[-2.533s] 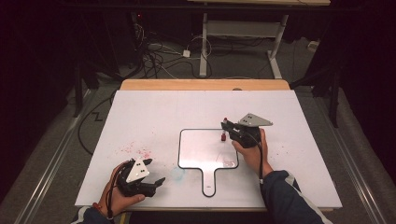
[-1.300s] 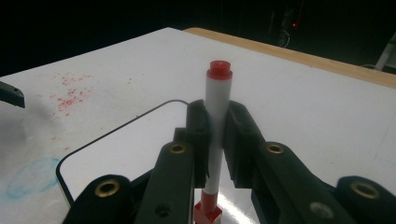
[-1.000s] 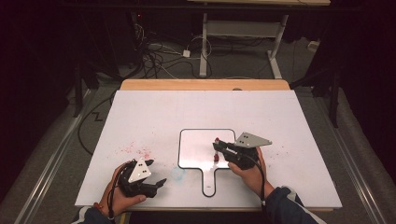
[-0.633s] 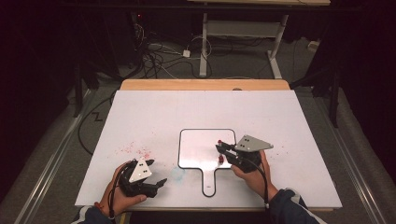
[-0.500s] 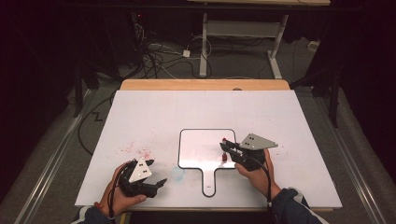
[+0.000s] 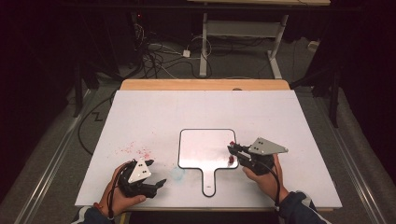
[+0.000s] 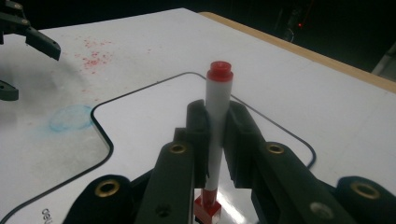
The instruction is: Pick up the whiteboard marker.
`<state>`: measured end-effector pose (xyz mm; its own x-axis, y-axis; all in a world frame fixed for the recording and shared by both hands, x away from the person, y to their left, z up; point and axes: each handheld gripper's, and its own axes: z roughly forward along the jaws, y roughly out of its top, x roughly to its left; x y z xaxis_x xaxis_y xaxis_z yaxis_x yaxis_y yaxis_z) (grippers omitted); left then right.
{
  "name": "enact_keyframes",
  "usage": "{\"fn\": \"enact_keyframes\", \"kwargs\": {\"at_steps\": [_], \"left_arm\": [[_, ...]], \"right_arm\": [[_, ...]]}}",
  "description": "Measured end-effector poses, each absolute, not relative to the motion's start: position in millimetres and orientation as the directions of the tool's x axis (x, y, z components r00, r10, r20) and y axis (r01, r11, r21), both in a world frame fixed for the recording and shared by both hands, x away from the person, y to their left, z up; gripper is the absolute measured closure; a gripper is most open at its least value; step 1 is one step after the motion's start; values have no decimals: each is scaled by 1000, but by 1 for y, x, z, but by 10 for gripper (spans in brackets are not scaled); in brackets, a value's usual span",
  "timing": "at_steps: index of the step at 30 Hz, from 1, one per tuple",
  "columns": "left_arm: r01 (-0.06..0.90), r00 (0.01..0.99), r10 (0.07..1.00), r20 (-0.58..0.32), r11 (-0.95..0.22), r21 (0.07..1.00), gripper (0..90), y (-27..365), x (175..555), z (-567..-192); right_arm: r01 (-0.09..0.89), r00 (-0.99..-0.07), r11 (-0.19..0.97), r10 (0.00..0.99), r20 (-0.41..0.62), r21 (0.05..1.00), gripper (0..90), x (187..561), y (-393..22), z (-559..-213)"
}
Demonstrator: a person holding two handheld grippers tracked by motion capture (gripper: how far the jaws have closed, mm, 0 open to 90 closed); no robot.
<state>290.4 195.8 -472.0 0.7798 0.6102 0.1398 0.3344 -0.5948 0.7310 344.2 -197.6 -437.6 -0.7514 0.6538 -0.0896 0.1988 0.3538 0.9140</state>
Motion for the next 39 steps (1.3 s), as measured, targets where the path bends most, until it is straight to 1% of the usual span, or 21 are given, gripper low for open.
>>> {"fn": "enact_keyframes", "kwargs": {"at_steps": [6,8,11,14,19,23,33,37,39], "left_arm": [[332,782,607,142,-598,729,201,194,291,-472],[331,783,605,143,-601,727,201,193,292,-472],[330,785,603,143,-602,727,201,193,292,-472],[330,785,602,142,-602,728,201,193,292,-472],[333,783,606,140,-598,729,201,195,291,-472],[331,783,606,142,-599,729,201,195,291,-472],[327,787,600,144,-603,728,201,194,291,-472],[326,787,600,144,-602,729,201,195,290,-472],[327,786,601,143,-601,729,201,195,290,-472]], "right_arm": [[200,-747,340,660,-82,919,820,339,-205,-438],[202,-751,326,657,-68,923,820,337,-201,-440],[178,-768,327,636,-76,928,820,333,-188,-443],[166,-771,338,630,-92,927,820,332,-185,-443],[167,-747,349,655,-112,922,820,336,-196,-441],[194,-731,316,678,-78,929,820,340,-206,-441],[162,-779,315,623,-75,935,820,336,-177,-445],[147,-775,338,623,-104,930,820,335,-177,-444],[145,-758,347,641,-121,927,820,336,-184,-443]]}}
